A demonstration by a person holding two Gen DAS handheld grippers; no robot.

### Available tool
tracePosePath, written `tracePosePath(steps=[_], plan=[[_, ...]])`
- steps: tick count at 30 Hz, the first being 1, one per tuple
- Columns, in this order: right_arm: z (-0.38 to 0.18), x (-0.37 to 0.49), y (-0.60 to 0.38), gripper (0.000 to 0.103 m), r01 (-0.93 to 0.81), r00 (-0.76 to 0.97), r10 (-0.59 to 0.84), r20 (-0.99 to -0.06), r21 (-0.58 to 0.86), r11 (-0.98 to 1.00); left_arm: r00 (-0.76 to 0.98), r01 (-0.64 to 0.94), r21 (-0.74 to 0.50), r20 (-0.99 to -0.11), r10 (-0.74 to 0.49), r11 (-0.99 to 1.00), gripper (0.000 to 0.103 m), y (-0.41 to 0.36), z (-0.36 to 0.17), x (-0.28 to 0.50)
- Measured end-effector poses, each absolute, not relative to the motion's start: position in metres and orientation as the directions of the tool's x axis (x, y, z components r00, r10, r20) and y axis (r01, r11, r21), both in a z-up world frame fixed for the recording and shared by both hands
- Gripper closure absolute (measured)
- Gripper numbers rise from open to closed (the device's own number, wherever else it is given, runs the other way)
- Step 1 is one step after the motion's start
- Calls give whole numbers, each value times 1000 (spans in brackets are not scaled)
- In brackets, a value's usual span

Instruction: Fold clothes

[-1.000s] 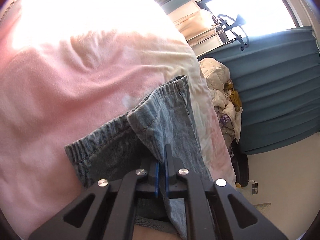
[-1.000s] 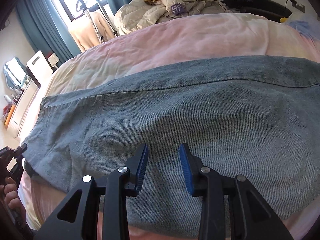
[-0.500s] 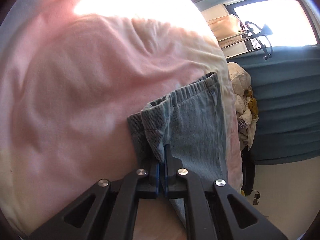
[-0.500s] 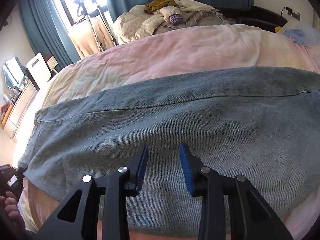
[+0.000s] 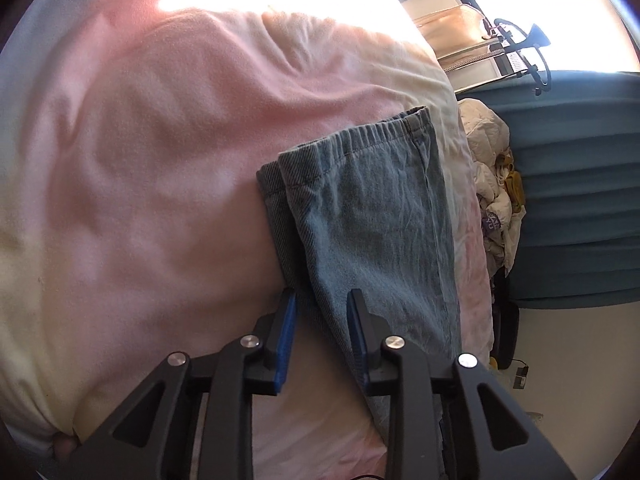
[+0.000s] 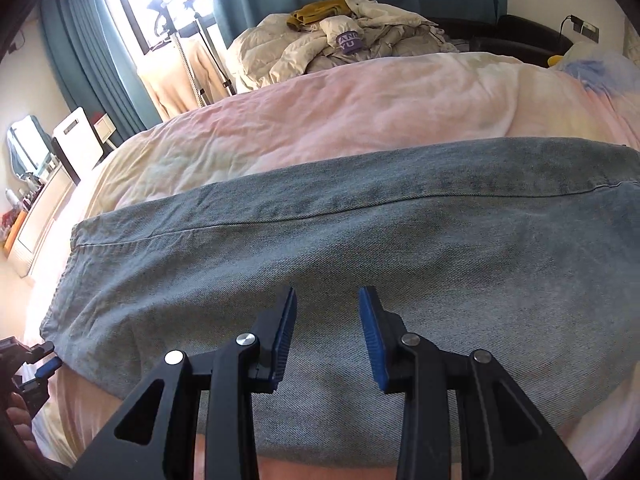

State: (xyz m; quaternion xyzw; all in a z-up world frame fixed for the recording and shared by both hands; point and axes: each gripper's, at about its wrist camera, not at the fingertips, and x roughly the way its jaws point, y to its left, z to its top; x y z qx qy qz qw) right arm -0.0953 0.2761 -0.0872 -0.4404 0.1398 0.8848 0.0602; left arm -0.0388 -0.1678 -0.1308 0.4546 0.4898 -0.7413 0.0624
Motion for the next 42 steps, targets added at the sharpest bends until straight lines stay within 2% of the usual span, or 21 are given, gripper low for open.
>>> tracePosePath(steps=[2, 5, 14, 16, 17, 18, 19, 21, 27, 32, 37, 42], plan=[[-88, -96, 275, 70, -228, -599, -20, -800, 195, -954, -568, 551, -649, -752, 335, -525, 56, -166, -133, -39], [-89, -97, 274, 70, -225, -590, -36, -807, 207, -952, -572, 552, -658, -746, 341, -512, 53, -167, -138, -44], [-88, -99, 283, 70, -253, -591, -49, -805, 243, -937, -628, 475, -688, -701, 336, -549, 53, -161, -142, -81], [-84, -97, 287, 70, -267, -601, -45, -798, 254, -930, -648, 450, -678, -696, 310, -582, 60, -159, -136, -85], [-81, -95, 290, 70, -274, -607, -48, -793, 266, -924, -652, 441, -667, -698, 295, -601, 66, -157, -133, -87], [-78, -94, 294, 70, -282, -613, -50, -788, 278, -918, -663, 429, -653, -697, 273, -624, 81, -155, -128, -87], [-74, -92, 298, 70, -290, -622, -52, -781, 292, -912, -673, 417, -638, -696, 252, -648, 83, -153, -123, -88], [-65, -86, 307, 70, -307, -644, -48, -763, 316, -898, -701, 364, -599, -680, 213, -714, 96, -141, -104, -90], [-35, -61, 347, 70, -365, -688, -6, -726, 354, -861, -802, 149, -490, -568, 185, -859, 97, -77, -33, -92], [-16, -37, 382, 70, -416, -707, 39, -706, 371, -830, -835, -29, -424, -487, 255, -905, 97, 12, 9, -95], [-2, -12, 410, 70, -454, -727, 93, -681, 374, -809, -803, -226, -333, -469, 368, -916, 97, 120, 6, -98], [1, 11, 447, 70, -545, -713, 205, -670, 345, -764, -712, -362, -273, -536, 454, -891, 97, 207, -50, -94]])
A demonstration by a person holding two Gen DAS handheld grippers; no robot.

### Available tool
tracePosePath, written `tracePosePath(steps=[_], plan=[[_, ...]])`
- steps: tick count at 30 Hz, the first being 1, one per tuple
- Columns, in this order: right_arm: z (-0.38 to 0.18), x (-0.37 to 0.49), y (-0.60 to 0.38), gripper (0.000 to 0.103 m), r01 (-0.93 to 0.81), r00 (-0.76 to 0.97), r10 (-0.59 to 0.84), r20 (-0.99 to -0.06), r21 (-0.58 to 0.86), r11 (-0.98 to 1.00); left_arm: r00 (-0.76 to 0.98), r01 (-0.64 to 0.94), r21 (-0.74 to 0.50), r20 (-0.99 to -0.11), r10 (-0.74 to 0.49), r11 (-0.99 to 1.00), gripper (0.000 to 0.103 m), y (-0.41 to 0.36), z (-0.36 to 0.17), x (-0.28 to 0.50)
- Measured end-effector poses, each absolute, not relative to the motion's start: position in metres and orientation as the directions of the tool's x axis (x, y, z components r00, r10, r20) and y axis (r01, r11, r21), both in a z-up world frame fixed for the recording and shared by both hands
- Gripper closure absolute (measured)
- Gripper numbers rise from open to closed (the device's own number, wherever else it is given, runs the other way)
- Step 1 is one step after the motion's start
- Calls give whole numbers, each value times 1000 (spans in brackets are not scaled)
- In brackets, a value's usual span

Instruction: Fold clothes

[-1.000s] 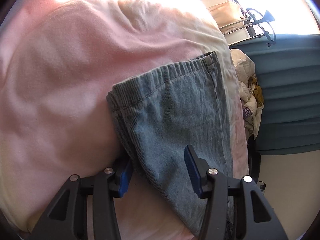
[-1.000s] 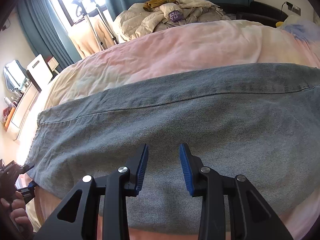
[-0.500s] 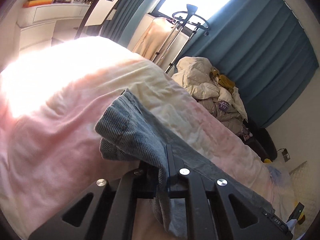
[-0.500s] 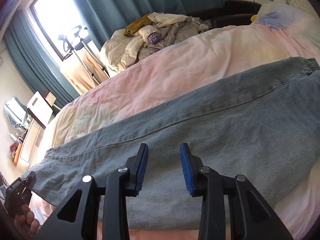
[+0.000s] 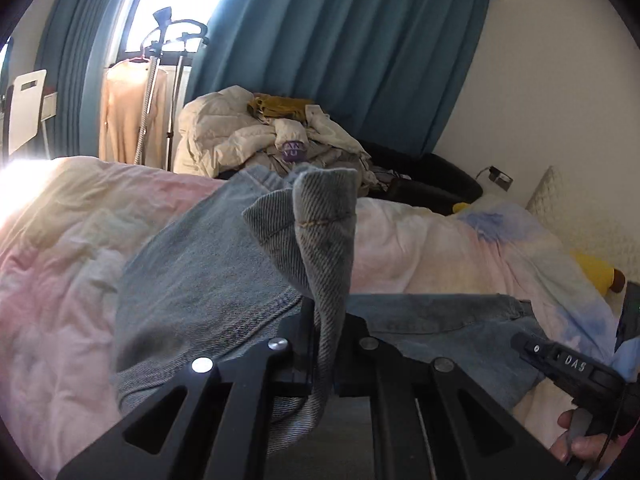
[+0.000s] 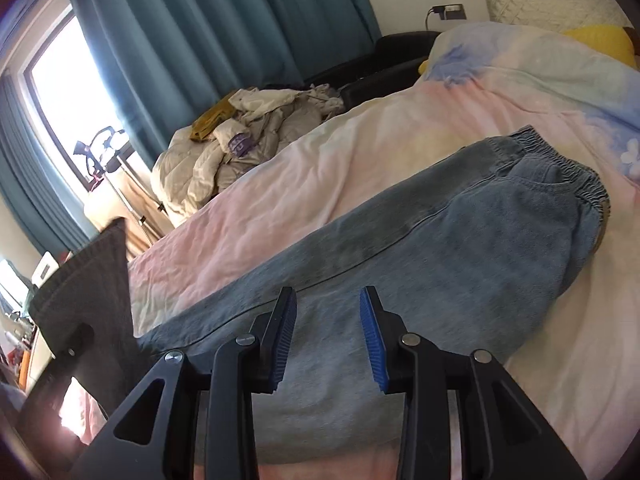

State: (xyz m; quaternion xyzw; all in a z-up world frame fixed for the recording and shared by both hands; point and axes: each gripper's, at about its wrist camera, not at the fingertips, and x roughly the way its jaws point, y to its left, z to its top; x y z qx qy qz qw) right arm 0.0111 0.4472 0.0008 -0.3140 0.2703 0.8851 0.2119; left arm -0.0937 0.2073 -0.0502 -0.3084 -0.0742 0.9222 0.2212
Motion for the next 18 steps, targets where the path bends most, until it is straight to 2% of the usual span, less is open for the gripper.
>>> tracePosePath(steps=[4, 6, 9, 13, 18], plan=[[-17, 11, 465, 70, -570, -687, 181, -704, 367, -735, -617, -420, -177, -664, 423, -890, 97, 253, -125, -87], [-26, 5, 465, 70, -553, -682, 145, -717, 375, -744, -602, -443, -140, -686, 409, -886, 93, 259, -144, -81], [-34, -7, 457, 70, -509, -688, 85, -721, 396, -764, -596, -472, -109, -692, 407, -875, 89, 259, -149, -72], [-31, -19, 440, 70, -482, -679, 114, -725, 322, -815, -608, -498, -108, -665, 434, -861, 82, 246, -125, -62], [-26, -19, 428, 70, -413, -713, 64, -698, 344, -843, -607, -543, -48, -667, 432, -838, 72, 225, -91, -42]])
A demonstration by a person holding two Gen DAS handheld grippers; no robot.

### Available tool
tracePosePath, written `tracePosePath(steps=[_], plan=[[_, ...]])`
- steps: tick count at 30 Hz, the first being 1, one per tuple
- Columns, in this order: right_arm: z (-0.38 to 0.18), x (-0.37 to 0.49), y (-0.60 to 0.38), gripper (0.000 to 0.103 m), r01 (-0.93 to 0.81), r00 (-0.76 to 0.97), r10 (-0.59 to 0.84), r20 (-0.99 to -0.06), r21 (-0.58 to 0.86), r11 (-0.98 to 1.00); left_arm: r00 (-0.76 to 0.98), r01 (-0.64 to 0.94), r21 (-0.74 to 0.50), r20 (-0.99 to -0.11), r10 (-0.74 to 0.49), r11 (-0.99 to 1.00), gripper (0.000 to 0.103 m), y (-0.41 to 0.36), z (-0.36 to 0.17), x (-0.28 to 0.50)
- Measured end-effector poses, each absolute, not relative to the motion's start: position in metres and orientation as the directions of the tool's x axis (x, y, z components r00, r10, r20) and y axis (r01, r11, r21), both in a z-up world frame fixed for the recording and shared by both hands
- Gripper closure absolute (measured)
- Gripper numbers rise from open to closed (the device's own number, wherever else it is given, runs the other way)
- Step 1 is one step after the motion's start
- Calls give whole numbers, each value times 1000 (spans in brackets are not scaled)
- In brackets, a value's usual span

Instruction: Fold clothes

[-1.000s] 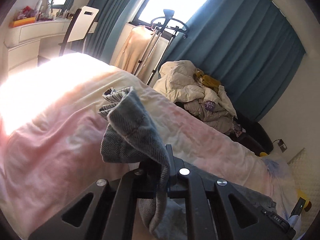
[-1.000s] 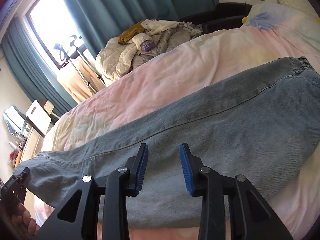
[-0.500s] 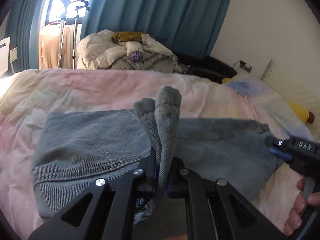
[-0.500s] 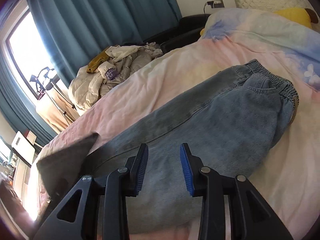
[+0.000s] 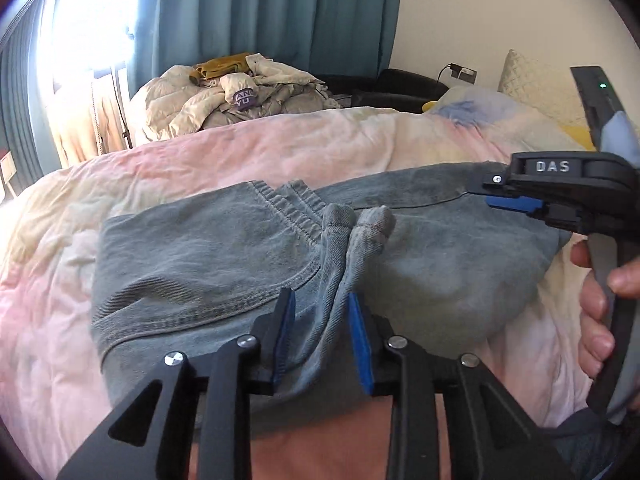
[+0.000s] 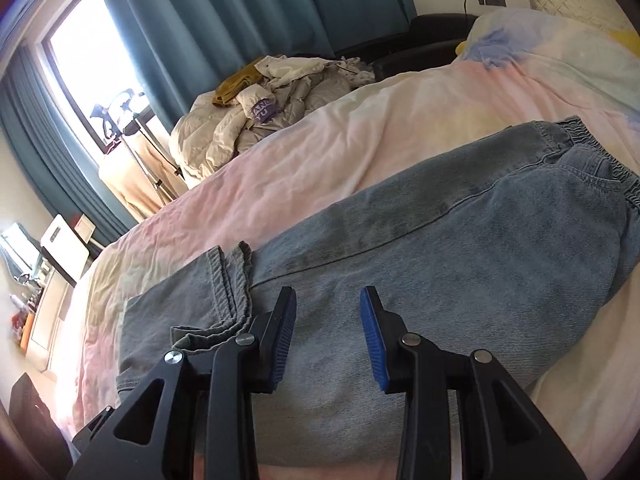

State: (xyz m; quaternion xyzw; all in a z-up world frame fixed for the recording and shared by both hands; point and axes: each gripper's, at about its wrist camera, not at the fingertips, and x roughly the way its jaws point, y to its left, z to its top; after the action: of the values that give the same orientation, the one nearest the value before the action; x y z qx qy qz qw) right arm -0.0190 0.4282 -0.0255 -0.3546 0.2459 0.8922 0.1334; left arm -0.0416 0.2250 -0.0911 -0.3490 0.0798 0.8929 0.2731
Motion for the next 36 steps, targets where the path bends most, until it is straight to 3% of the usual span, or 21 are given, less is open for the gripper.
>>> tracePosePath(steps=[6, 17, 23, 25, 31, 36], plan=[[-29, -29, 414, 69, -285, -723, -159, -672, 500, -818, -627, -551, -20, -649, 430, -834, 69, 176, -54, -20], [-63, -81, 366, 69, -171, -608, -311, -730, 504, -847, -683, -434, -110, -607, 406, -894, 69, 118, -38, -34], [-87, -101, 350, 69, -200, -546, -275, -791, 442, -874, -662, -412, -169, -619, 422, -895, 69, 106, -43, -42], [-93, -100, 348, 76, -234, -526, -250, -813, 421, -876, -658, -407, -178, -623, 423, -896, 69, 103, -45, -43], [-100, -79, 347, 78, -328, -511, -194, -837, 399, -856, -650, -391, -209, -626, 430, -896, 69, 98, -45, -46], [-98, -77, 338, 72, -307, -508, -137, -851, 327, -894, -657, -386, -193, -629, 416, -902, 69, 98, -46, -45]])
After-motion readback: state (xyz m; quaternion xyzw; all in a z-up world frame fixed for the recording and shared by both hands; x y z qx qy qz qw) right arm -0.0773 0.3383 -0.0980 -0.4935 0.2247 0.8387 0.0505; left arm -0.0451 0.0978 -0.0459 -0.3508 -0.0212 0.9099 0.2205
